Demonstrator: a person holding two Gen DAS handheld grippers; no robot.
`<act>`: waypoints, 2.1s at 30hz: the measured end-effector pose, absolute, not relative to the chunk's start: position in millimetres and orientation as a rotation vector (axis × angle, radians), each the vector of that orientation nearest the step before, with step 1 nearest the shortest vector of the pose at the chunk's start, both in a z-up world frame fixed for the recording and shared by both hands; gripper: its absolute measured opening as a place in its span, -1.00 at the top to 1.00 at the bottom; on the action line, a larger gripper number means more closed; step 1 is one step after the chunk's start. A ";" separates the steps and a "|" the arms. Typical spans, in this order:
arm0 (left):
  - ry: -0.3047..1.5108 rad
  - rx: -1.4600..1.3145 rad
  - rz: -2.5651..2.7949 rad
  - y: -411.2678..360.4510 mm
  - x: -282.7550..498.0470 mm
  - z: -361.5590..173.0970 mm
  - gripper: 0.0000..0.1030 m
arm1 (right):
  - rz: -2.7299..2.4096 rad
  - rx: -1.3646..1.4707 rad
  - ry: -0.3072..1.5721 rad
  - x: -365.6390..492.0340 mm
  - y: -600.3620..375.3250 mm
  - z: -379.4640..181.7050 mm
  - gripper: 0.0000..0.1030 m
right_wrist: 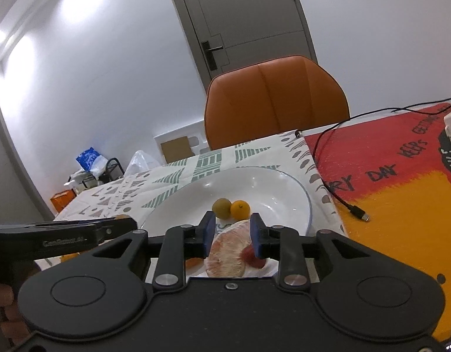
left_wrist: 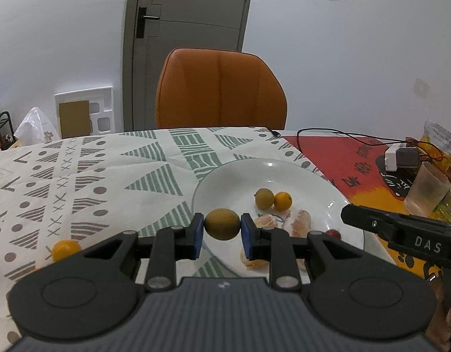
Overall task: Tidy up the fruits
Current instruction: 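Open both grippers to drop the fruits into the bowl, then move both open tools back to the fruit pile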
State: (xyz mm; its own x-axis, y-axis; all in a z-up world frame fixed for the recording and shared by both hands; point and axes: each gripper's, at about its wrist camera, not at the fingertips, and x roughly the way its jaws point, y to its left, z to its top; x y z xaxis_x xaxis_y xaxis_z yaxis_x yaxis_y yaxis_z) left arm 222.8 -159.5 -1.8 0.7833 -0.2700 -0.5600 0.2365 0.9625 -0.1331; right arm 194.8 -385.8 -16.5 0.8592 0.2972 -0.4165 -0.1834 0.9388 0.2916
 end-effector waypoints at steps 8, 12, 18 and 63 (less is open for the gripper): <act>0.609 -0.047 -0.301 -168.7 225.8 -2.5 0.50 | 0.263 0.249 0.497 190.5 -383.4 -19.8 0.43; 0.599 -0.045 -0.294 -168.2 223.4 1.5 0.42 | 0.262 0.251 0.497 188.6 -381.0 -19.6 0.41; 0.601 -0.040 -0.263 -155.9 214.1 5.5 0.18 | 0.274 0.251 0.499 187.9 -375.7 -20.6 0.37; 0.611 -0.134 0.011 -33.5 182.0 -9.4 -0.39 | 0.435 0.182 0.522 188.9 -281.8 -20.1 -0.12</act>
State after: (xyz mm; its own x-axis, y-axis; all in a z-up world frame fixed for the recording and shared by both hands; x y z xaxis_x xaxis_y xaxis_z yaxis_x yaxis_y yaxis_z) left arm 182.0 -33.5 -9.4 0.8192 -0.0295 -0.5728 -0.0500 0.9912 -0.1226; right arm 188.9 -281.8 -20.1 0.7783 0.4455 -0.4424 -0.3542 0.8933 0.2765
